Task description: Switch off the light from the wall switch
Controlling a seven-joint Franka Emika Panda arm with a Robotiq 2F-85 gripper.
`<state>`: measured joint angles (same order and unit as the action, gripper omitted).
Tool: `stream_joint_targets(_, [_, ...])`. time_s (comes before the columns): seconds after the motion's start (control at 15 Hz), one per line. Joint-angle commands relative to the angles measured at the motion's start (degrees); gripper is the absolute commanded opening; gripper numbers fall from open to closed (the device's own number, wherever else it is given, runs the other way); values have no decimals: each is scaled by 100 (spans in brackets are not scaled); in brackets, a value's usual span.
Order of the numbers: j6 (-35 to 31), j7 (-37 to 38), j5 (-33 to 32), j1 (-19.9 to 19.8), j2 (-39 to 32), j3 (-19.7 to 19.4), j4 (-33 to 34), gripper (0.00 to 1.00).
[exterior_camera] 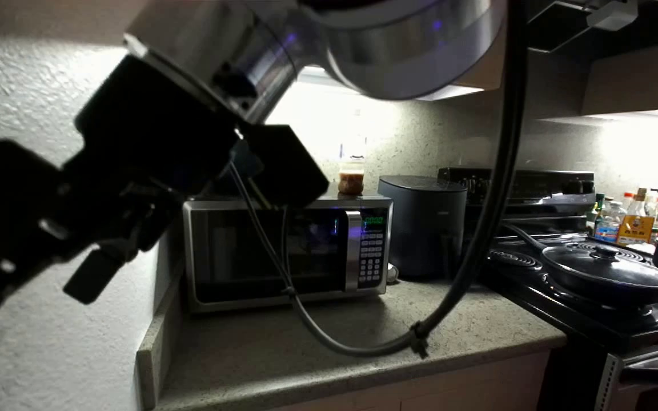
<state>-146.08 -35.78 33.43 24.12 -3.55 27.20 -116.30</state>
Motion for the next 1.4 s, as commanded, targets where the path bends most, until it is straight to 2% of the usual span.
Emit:
stream_joint_targets(0.0, [-134,128,350,105,973,76,-162,100])
stream_joint_targets(0.27, [-75,520,207,403,1739,-55,-97,100])
stream_joint_targets(0.33, [-76,332,151,451,1284,-146,70,100])
stream_joint_targets(0.53, [-71,556,112,605,1693,-185,28,100])
stream_joint_targets(0.8, [22,811,-117,551,1914,-282,-170,100])
stream_joint_targets(1.33, [-213,2671,-1443,294,3200,-416,-1166,100])
